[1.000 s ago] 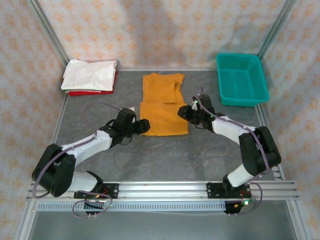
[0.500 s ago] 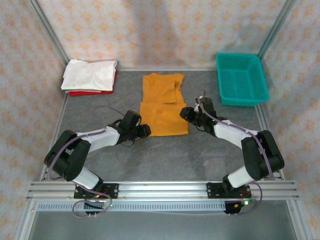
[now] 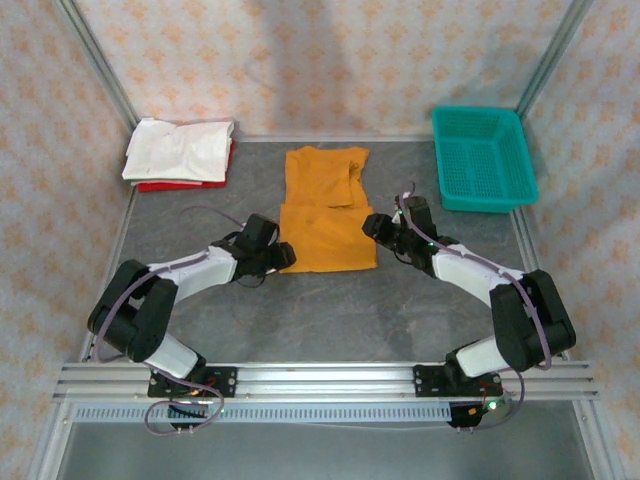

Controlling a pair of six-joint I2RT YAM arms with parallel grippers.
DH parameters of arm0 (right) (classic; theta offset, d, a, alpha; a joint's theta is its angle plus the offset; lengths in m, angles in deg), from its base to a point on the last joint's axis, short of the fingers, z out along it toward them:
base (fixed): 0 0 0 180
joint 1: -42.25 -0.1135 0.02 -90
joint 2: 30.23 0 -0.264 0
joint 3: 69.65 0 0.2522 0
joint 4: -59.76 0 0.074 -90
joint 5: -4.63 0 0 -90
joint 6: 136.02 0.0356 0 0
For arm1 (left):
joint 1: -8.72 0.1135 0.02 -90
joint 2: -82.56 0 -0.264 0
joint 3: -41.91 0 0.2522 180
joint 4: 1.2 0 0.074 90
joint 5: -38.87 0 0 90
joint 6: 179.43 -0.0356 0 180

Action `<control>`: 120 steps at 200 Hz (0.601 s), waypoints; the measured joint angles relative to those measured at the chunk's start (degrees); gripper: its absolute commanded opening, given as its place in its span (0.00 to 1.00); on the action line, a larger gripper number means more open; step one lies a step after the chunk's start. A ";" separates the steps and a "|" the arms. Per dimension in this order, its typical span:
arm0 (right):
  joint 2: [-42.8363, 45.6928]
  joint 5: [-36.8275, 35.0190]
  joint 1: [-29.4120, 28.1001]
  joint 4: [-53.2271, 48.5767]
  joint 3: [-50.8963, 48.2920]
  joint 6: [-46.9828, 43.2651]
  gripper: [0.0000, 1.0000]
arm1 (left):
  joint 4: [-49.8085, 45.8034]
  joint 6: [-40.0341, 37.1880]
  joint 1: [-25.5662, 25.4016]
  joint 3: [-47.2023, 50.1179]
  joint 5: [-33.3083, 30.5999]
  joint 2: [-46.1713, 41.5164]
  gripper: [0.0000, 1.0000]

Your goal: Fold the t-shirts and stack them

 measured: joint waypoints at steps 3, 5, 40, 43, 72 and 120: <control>0.00 0.00 0.00 0.00 -0.07 -0.02 0.43 | 0.02 -0.11 -0.02 -0.11 0.00 0.39 0.55; 0.00 0.00 0.00 0.00 -0.09 0.00 0.43 | 0.07 -0.15 -0.04 -0.20 0.02 0.63 0.54; 0.42 0.02 0.00 -1.07 -0.59 0.00 0.44 | -1.20 -2.14 -0.17 -2.67 -0.07 4.98 0.32; 0.48 0.02 0.00 -1.31 -0.61 0.00 0.45 | -1.49 -2.75 -0.24 -2.89 -0.20 5.16 0.29; 1.27 0.31 0.00 -6.10 -1.07 -0.02 0.48 | -3.65 -4.07 -0.28 -3.80 -1.81 6.01 0.18; 1.07 2.12 -0.39 -15.39 -2.64 -0.70 0.52 | -3.91 -4.87 -0.55 -3.82 -2.86 5.97 0.13</control>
